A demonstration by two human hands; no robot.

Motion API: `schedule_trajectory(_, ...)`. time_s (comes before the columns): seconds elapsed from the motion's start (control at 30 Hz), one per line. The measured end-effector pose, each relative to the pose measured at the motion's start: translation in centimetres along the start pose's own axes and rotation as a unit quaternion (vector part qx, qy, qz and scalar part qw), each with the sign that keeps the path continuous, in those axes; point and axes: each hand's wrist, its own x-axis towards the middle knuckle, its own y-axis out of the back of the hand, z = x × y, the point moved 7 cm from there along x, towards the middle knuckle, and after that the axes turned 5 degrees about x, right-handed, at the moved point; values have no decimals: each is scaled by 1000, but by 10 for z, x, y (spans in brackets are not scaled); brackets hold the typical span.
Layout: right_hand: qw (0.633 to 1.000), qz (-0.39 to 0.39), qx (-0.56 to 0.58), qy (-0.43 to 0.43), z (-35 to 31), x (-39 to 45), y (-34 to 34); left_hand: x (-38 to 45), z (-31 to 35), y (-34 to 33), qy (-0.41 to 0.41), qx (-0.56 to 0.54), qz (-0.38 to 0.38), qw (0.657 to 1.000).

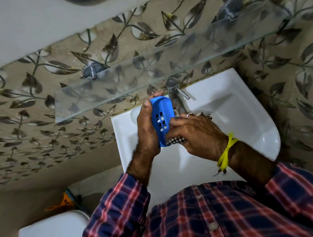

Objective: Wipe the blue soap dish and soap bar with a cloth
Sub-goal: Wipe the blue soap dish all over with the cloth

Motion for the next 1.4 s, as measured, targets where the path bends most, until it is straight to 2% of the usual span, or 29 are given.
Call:
schedule_trajectory(0.07, 1000, 7, 3, -23, 14, -4, 8, 0, -5, 5, 26, -35, 33, 998)
schedule_trajectory(0.13, 990, 69, 85, -89, 37, -10, 23, 0, -8, 15, 31, -42, 58, 997)
schedule_trajectory(0.23, 925, 199, 265, -184, 74, -21, 38, -5, -8, 23, 4, -3, 60, 998)
schedule_trajectory(0.3, 879, 232, 343, -235, 91, -27, 33, -10, -12, 23, 13, 1, 64, 998)
schedule_trajectory(0.43, 832, 264, 399, -282, 94, -38, 19, -14, -13, 27, 28, -2, 92, 995)
schedule_trajectory(0.5, 822, 283, 409, -278, 90, -40, 17, -17, -13, 30, 38, -14, 96, 995)
schedule_trajectory(0.7, 869, 279, 381, -151, 48, -21, 29, -27, -9, 18, 9, 11, 59, 998)
schedule_trajectory(0.8, 879, 289, 367, -97, 34, -19, 37, -26, 6, 15, -37, 120, 37, 991)
schedule_trajectory(0.9, 893, 282, 341, -78, 27, -18, 38, -27, 19, 13, -79, 285, 14, 955)
schedule_trajectory(1.0, 922, 260, 279, -63, 18, -12, 33, -32, 26, 5, -114, 449, 41, 885)
schedule_trajectory(1.07, 927, 259, 263, -63, 16, -9, 35, -36, 26, 1, -119, 502, 61, 855)
schedule_trajectory(1.1, 921, 276, 264, -74, 19, -10, 39, -37, 25, 3, -116, 500, 68, 856)
schedule_trajectory(1.2, 907, 350, 215, -95, 34, -22, 59, -38, 19, 14, -110, 432, 85, 891)
schedule_trajectory(1.3, 943, 317, 85, -59, 22, -25, 54, -41, 18, 16, -129, 399, 96, 903)
schedule_trajectory(1.4, 961, 276, 27, -10, -7, -19, 33, -43, 11, 13, -132, 402, 115, 899)
